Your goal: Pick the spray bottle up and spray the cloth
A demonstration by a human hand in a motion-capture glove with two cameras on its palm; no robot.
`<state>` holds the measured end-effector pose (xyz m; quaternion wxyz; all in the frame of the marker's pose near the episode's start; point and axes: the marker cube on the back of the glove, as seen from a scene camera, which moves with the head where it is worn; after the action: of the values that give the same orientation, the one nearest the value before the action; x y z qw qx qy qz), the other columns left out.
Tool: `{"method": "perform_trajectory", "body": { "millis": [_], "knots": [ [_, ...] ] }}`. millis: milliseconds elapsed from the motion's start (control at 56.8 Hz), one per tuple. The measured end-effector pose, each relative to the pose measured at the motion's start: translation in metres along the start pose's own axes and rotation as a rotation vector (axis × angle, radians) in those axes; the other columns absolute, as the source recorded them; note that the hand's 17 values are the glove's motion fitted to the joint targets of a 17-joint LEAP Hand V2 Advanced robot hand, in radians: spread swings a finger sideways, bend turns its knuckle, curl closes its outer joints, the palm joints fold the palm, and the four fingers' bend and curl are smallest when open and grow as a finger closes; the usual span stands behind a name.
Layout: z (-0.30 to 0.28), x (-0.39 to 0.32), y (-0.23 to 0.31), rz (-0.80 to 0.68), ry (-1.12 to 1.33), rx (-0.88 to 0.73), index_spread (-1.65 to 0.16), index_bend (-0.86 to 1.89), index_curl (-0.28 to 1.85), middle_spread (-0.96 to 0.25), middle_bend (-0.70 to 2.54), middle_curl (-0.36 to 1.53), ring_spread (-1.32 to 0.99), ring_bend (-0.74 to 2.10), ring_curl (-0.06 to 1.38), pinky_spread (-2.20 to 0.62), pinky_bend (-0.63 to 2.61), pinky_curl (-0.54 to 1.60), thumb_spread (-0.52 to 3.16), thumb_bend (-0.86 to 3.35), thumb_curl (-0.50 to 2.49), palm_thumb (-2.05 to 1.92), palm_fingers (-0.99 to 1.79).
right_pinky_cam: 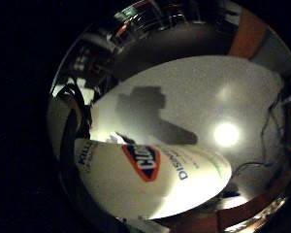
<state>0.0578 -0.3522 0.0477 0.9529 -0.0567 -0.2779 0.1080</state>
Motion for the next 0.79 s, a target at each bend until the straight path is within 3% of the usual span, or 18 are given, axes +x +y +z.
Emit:
{"method": "perform_trajectory", "body": {
  "millis": [88, 423, 652, 793],
  "knots": [
    [0.001, -0.011, 0.014, -0.084, 0.407, -0.120, -0.24, 0.33, 0.51, -0.17, 0.56, 0.50, -0.23, 0.58, 0.45, -0.27, 0.30, 0.37, 0.02, -0.03, 0.65, 1.07, 1.35],
    [0.025, -0.134, 0.083, -0.371, 1.007, -0.344, -0.23, 0.34, 0.54, -0.16, 0.58, 0.51, -0.22, 0.59, 0.47, -0.28, 0.30, 0.39, -0.05, -0.03, 0.69, 1.06, 1.35],
    [0.070, -0.163, 0.120, -0.466, 1.385, -0.425, -0.23, 0.34, 0.55, -0.16, 0.58, 0.51, -0.22, 0.59, 0.47, -0.28, 0.30, 0.39, -0.06, -0.03, 0.70, 1.05, 1.34],
    [0.104, -0.157, 0.139, -0.490, 1.497, -0.478, -0.23, 0.34, 0.56, -0.16, 0.58, 0.51, -0.22, 0.59, 0.47, -0.28, 0.30, 0.39, -0.07, -0.03, 0.71, 1.05, 1.34]
  ]
}}
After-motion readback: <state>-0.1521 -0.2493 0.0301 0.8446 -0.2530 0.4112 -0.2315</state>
